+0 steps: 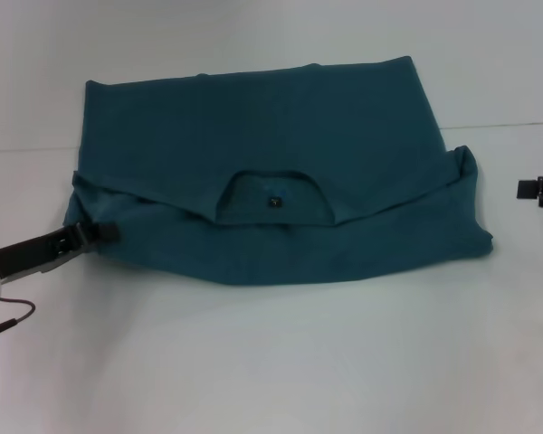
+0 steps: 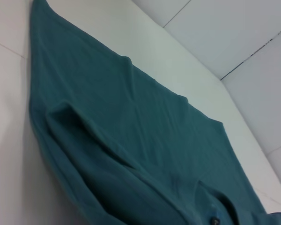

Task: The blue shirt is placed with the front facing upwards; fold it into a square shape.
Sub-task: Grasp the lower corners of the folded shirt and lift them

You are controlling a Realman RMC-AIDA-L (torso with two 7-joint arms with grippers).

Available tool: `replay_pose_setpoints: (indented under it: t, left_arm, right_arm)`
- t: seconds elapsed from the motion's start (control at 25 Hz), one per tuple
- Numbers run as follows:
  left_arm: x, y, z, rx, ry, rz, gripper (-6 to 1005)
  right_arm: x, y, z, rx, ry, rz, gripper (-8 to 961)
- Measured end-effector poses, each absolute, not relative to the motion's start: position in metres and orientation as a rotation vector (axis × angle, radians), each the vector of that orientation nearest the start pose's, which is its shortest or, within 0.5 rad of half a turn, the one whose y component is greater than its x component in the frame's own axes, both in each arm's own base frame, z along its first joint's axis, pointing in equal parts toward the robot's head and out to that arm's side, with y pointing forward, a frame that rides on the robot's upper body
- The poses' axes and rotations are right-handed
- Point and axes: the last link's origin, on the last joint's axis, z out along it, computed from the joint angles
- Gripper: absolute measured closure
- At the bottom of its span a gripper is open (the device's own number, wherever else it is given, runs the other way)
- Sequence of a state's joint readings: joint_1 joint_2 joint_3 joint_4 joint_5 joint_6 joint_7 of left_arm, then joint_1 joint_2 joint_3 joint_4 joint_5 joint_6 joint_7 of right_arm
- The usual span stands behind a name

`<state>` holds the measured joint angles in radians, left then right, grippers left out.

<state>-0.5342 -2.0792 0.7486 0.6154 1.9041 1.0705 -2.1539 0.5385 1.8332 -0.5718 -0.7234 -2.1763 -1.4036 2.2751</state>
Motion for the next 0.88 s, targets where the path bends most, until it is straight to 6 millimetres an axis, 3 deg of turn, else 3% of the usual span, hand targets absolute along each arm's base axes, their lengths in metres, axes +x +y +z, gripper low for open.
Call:
replay_pose_setpoints:
  t: [0.24,0.44,0.68,0.88]
  left_arm:
    - [-0.288,0.384,0.007,-1.995,-1.665,-0.799,958]
    - [-0.284,0.387,0.009,-2.011,-1.671,-0.797,957]
    - [-0.282,0.387,0.01,-2.022,-1.665,-0.799,957]
    - [-0.281,0.388,0.01,-2.023,-1.665,-0.799,957]
  right_arm:
    - [0.308,0.398,0.124,-2.097,1.584,0.286,411]
    - [0.292,0.414,0.11,-2.088,1.603,0.188,413]
    - [0.293,0.416,0.09,-2.047,1.649,0.108,416]
    - [0.3,0.417,0.085,-2.018,1.632,0.106,418]
